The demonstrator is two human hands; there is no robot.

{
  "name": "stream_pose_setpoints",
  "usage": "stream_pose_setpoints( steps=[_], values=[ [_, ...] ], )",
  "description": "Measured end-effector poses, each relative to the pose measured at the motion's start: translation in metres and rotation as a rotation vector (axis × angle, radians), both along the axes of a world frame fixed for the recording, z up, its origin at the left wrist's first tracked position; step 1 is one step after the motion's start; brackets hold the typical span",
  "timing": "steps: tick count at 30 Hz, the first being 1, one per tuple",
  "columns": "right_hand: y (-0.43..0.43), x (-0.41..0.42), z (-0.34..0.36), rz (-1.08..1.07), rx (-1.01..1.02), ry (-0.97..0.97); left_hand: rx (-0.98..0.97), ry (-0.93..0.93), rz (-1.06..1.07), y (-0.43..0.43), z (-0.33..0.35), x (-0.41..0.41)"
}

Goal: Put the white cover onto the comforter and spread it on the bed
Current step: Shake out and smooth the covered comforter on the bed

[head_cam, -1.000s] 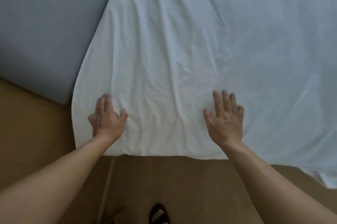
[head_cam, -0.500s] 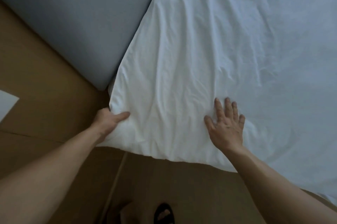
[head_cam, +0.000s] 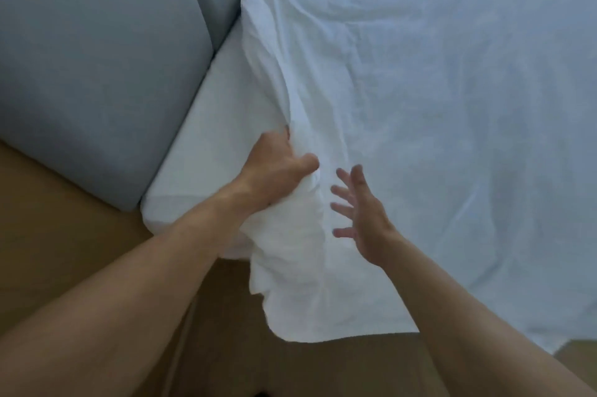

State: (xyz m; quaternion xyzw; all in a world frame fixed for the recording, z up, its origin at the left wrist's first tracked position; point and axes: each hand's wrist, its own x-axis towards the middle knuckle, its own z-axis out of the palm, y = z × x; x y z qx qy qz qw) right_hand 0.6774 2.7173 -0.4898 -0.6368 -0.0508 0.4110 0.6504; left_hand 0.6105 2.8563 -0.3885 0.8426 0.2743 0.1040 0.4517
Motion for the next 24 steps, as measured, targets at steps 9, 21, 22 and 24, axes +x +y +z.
stream_pose_setpoints(
  steps=[9,21,22,24],
  values=[
    [-0.194,0.102,-0.01,-0.185,0.022,0.183,0.17,0.246,-0.547,-0.2,-0.076,0.126],
    [-0.205,0.088,-0.093,-0.089,-0.574,-0.115,-0.211,0.259,0.153,-0.125,-0.206,-0.026],
    [-0.204,0.086,-0.1,-0.089,-0.588,-0.129,-0.151,0.227,0.278,-0.111,-0.212,-0.036],
    [-0.206,0.08,-0.102,-0.085,-0.588,-0.135,-0.214,0.256,0.424,-0.094,-0.228,-0.052]
  ],
)
